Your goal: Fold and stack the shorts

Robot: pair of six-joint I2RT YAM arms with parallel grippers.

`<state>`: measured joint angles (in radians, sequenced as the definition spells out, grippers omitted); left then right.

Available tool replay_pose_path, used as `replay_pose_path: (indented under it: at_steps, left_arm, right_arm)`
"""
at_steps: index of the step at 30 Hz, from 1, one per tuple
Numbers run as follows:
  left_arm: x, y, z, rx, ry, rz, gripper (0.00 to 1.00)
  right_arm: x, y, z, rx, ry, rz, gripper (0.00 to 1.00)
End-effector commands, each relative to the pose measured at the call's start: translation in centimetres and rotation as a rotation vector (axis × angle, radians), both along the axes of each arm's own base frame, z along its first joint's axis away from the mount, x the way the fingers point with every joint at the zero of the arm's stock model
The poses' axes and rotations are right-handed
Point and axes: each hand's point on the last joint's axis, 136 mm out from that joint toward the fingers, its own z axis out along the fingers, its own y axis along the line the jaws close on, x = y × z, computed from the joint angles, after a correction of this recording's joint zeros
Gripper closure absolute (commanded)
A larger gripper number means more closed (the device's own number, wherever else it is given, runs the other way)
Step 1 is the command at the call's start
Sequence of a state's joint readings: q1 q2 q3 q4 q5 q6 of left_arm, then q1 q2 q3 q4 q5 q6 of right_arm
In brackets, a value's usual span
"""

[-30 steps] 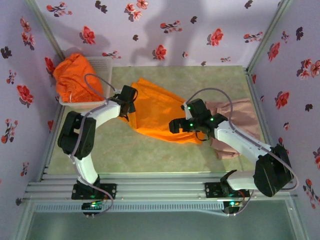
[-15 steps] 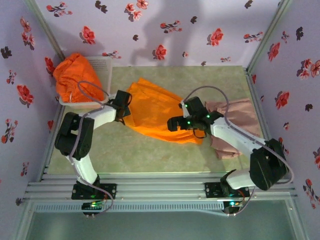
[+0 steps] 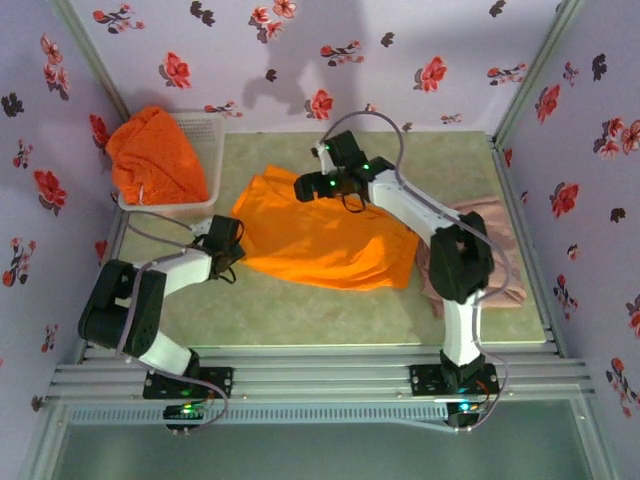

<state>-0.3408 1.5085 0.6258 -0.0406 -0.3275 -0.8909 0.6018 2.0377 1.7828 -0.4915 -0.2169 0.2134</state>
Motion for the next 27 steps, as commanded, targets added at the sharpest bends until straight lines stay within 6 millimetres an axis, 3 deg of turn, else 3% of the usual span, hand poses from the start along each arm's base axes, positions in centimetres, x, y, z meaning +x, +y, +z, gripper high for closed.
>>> replay_pose_path:
  at_steps: [1, 4, 9, 13, 17, 19, 22, 25, 27]
  left_arm:
    - [-2.2, 1.0, -0.5, -0.065, -0.019, 0.090, 0.98]
    - [-4.9, 1.8, -1.1, -0.113, -0.029, 0.135, 0.98]
    - [-9.6, 3.6, -1.5, -0.166, -0.040, 0.232, 0.98]
    - [-11.4, 5.0, 1.1, -0.159, -0.115, 0.259, 0.85]
    - [-10.8, 6.5, 8.0, -0.068, -0.279, 0.198, 0.41]
    - [-10.5, 6.7, 11.1, -0.024, -0.322, 0.148, 0.25]
    - [-9.2, 6.0, 15.0, 0.021, -0.358, 0.056, 0.15]
    - [-6.6, 3.1, 17.5, -0.011, -0.365, -0.111, 0.13]
    - [-4.4, 0.8, 18.1, -0.051, -0.329, -0.220, 0.12]
  right_arm:
    - [-0.5, 2.9, -1.7, -0.010, 0.051, 0.108, 0.11]
    - [-1.2, 5.1, -3.6, -0.025, 0.091, 0.159, 0.11]
    - [-4.7, 8.0, -5.7, -0.055, 0.121, 0.253, 0.09]
    - [-7.8, 9.7, -5.9, -0.042, 0.124, 0.315, 0.08]
    - [-9.0, 10.1, -3.4, 0.011, 0.065, 0.319, 0.07]
    - [-9.1, 9.3, -1.7, 0.020, 0.024, 0.295, 0.07]
    - [-9.3, 7.2, 0.6, 0.005, -0.062, 0.250, 0.05]
    - [-9.5, 4.5, 2.3, -0.023, -0.142, 0.186, 0.02]
    - [-9.8, 2.8, 3.2, -0.027, -0.182, 0.150, 0.01]
